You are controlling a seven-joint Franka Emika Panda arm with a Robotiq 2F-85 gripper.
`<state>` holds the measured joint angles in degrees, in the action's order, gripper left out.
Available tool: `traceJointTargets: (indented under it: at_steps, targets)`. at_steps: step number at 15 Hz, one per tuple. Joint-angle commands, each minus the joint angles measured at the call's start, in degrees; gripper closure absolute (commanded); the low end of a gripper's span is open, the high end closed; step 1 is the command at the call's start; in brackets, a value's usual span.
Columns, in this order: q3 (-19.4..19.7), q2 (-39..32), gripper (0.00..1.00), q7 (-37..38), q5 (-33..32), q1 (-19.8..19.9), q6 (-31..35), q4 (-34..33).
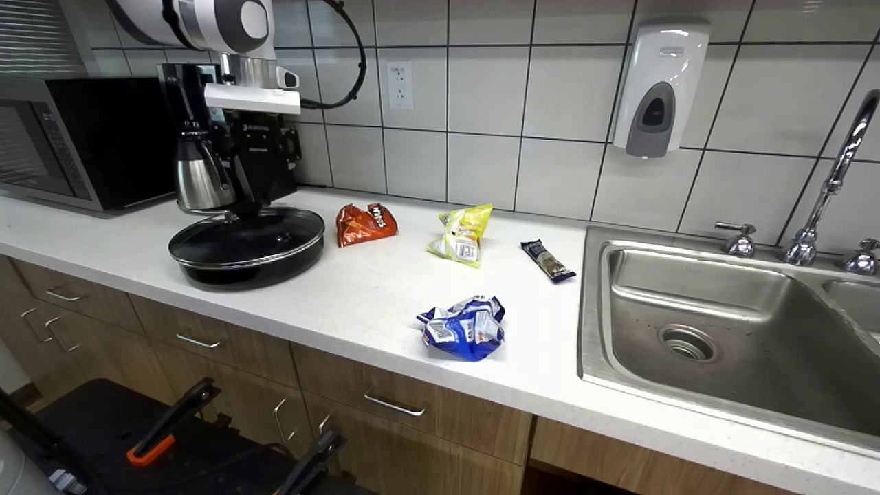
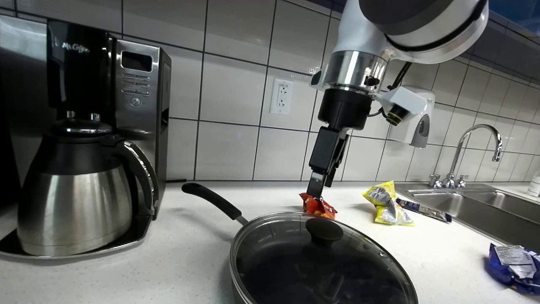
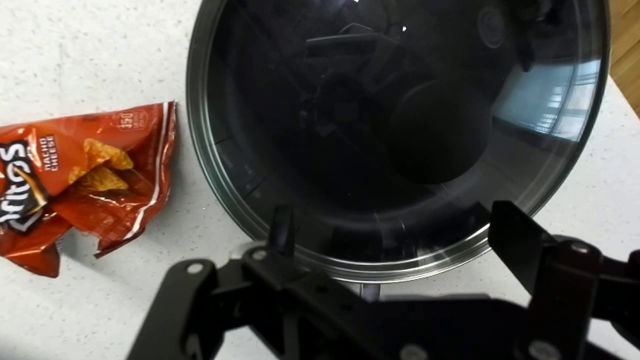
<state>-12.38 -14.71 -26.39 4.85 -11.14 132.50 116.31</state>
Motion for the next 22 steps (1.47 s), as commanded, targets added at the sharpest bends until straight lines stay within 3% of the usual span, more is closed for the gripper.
traceJointTargets:
  at_steps: [1,22]
  targets:
    - [-1.10,-0.79,0.00,3.56,-1.14,-0.49,-2.47,-1.47]
    - [-1.32,-2.33,0.00,7.83,-2.12,-0.96,-4.06,1.28]
